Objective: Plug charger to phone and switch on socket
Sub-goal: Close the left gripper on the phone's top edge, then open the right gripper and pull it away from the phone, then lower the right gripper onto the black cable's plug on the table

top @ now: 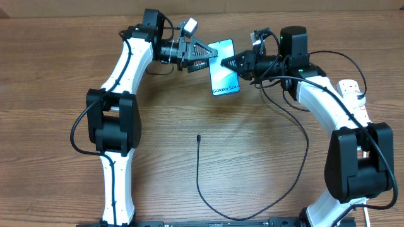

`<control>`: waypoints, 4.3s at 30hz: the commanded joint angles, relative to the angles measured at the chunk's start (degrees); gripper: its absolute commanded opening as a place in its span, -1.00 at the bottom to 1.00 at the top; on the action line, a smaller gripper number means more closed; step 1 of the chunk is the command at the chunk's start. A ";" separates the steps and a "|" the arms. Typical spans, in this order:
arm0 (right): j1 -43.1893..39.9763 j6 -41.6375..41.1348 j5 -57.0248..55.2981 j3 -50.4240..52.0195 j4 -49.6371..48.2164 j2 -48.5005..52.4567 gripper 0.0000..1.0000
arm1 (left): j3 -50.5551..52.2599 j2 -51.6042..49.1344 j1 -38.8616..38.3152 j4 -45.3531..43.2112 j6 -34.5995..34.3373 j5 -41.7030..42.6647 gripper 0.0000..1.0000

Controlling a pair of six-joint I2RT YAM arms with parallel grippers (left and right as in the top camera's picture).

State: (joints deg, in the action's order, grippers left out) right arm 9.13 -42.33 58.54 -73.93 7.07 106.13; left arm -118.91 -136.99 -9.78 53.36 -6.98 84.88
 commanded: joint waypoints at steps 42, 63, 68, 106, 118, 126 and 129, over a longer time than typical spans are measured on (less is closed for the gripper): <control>5.49 -3.67 -8.28 -1.90 -0.52 -2.19 -0.01 | -0.50 -0.04 -2.99 -13.38 -18.82 5.66 -0.87; 5.49 -2.19 0.26 -1.88 -0.83 -2.19 -0.93 | -0.50 -0.04 -3.32 -13.38 -18.82 5.66 -0.32; 5.51 -4.50 -0.50 -1.90 -2.78 -2.19 -0.92 | -0.50 -0.04 -3.82 -14.53 -19.34 5.64 -0.40; 5.20 33.46 -6.73 -0.31 36.72 -2.19 0.79 | -0.37 -0.07 2.71 13.40 -5.64 -22.08 -0.92; 20.70 14.23 -40.85 0.52 36.83 -2.19 -0.93 | -0.37 -0.07 8.68 23.69 -1.79 -22.51 -0.92; 31.08 1.38 -58.36 1.57 37.33 -1.46 -0.74 | -0.37 -0.04 9.49 27.23 0.81 -27.26 -0.92; 33.14 0.11 -61.16 1.57 37.20 -0.68 -0.61 | -0.37 -0.04 9.38 27.19 2.14 -27.30 -0.92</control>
State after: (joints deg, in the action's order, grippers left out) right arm 41.06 -37.67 5.23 -72.71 44.58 105.27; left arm -118.76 -137.23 -0.01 80.20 -7.84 57.08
